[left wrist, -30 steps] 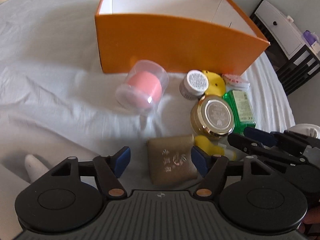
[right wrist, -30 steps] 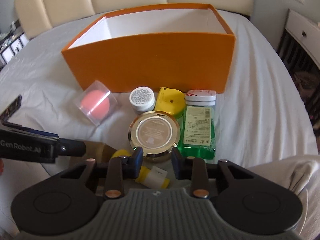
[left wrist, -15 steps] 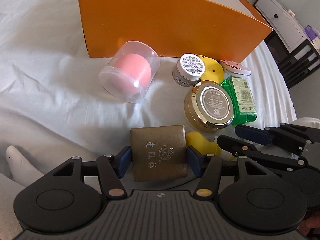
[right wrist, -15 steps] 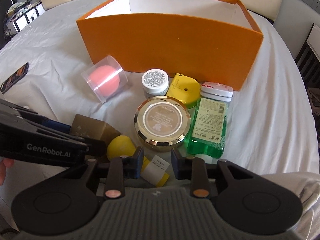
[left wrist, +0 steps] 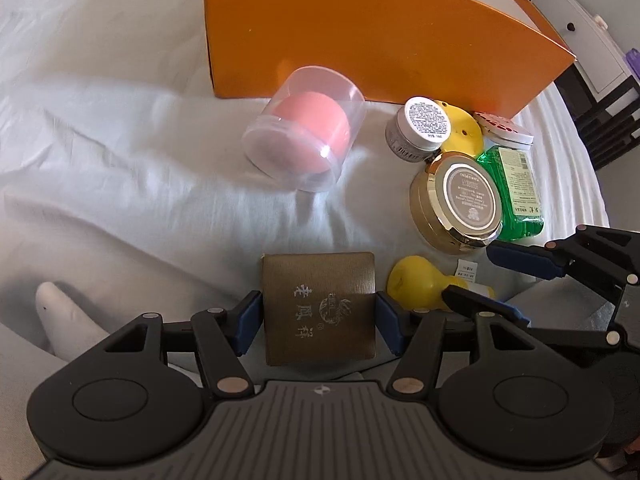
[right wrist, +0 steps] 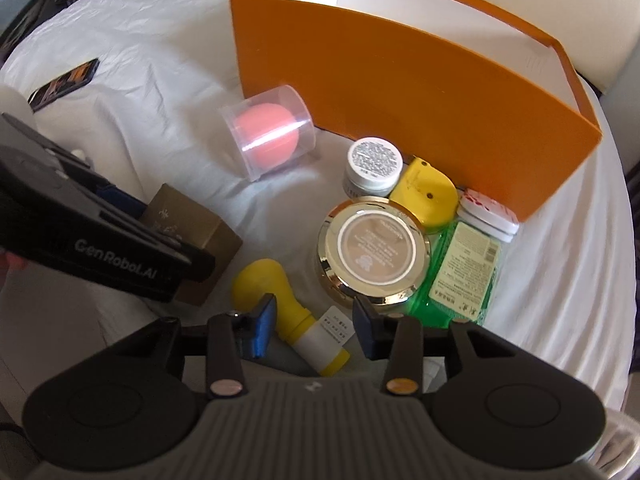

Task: Organize rigid objects
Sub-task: 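Grasp the yellow bulb-shaped bottle with the right gripper, then carry the gold box and yellow bottle with both grippers over the orange box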

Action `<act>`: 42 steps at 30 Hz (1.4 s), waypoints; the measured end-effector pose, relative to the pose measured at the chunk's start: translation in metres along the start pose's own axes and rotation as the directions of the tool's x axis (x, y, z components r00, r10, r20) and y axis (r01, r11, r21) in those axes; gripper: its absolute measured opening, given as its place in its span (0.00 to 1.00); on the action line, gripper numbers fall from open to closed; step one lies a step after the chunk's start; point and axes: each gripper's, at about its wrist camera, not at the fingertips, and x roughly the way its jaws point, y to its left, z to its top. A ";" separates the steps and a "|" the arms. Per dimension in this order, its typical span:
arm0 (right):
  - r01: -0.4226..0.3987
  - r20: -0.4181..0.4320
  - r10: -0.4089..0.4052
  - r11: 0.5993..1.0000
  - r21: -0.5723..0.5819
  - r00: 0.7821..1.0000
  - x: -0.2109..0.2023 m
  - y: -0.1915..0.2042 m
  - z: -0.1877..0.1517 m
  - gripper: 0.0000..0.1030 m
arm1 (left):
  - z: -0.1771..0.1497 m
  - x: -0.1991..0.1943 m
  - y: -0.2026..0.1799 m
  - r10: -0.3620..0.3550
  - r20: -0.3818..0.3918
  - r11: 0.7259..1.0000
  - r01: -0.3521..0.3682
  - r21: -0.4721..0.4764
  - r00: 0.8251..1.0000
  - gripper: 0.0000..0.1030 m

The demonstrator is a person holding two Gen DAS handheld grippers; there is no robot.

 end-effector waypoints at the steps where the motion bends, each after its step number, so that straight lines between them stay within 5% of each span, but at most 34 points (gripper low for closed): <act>1: -0.006 -0.007 0.006 1.000 -0.012 1.000 0.000 0.001 0.000 0.41 | 0.001 0.001 0.000 -0.004 -0.003 1.000 0.004 -0.008 1.000 0.67; 7: -0.033 -0.039 0.030 0.996 -0.079 0.999 0.005 0.013 0.000 0.41 | 0.001 0.002 0.001 -0.010 -0.007 1.000 0.010 -0.013 1.000 0.67; 18: -0.046 -0.077 0.045 0.999 -0.016 0.996 0.028 0.012 0.008 0.40 | 0.002 0.008 0.000 -0.004 -0.022 1.000 0.004 -0.022 1.000 0.68; 24: -0.052 -0.058 0.052 0.999 0.001 0.997 0.028 0.009 0.006 0.23 | 0.004 0.013 -0.001 0.003 -0.031 1.000 -0.004 -0.020 1.000 0.67; 42: -0.044 0.095 0.042 0.999 0.015 0.995 -0.021 0.010 0.010 0.23 | -0.002 -0.025 0.011 0.007 0.095 0.999 -0.003 -0.050 0.995 0.67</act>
